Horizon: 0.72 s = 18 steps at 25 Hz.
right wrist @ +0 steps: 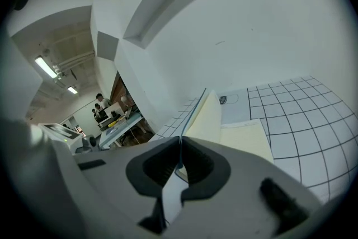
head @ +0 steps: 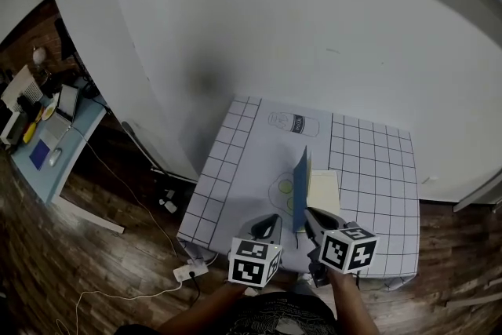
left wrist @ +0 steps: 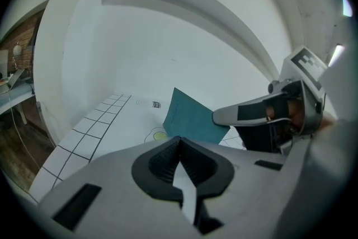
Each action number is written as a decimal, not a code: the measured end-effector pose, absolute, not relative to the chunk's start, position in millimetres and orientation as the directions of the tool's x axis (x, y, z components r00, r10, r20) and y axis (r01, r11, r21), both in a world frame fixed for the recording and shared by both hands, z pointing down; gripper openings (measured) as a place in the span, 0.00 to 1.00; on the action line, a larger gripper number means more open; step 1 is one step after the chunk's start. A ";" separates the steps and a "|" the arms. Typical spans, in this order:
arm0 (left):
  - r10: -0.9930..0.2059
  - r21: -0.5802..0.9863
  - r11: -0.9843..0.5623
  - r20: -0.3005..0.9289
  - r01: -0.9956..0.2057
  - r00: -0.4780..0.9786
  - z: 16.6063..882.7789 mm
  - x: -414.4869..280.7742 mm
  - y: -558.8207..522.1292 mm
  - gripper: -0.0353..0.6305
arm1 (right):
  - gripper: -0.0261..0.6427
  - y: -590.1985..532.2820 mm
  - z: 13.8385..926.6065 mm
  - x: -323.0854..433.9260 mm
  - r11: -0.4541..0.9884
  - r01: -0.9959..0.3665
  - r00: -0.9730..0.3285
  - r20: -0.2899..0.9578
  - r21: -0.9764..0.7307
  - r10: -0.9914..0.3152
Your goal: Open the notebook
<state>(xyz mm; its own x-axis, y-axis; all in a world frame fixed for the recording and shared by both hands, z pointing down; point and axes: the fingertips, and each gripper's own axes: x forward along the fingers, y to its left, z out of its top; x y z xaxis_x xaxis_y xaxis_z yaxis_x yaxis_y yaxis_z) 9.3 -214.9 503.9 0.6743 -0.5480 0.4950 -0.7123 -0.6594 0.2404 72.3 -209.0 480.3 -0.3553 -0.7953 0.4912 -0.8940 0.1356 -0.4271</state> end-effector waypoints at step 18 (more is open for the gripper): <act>-0.619 0.221 -0.581 0.506 -0.784 0.601 507.1 -55.4 -229.5 0.06 | 0.08 -231.5 504.8 -7.0 0.281 -0.906 -0.418 0.554 -0.317 -0.720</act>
<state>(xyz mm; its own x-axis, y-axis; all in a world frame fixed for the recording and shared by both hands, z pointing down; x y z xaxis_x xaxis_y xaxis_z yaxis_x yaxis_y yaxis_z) -55.4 -229.5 507.1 0.6009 -0.6189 0.5059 -0.7837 -0.5805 0.2208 -7.0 -231.5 504.8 -0.4179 -0.7197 0.5544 -0.9056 0.2813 -0.3174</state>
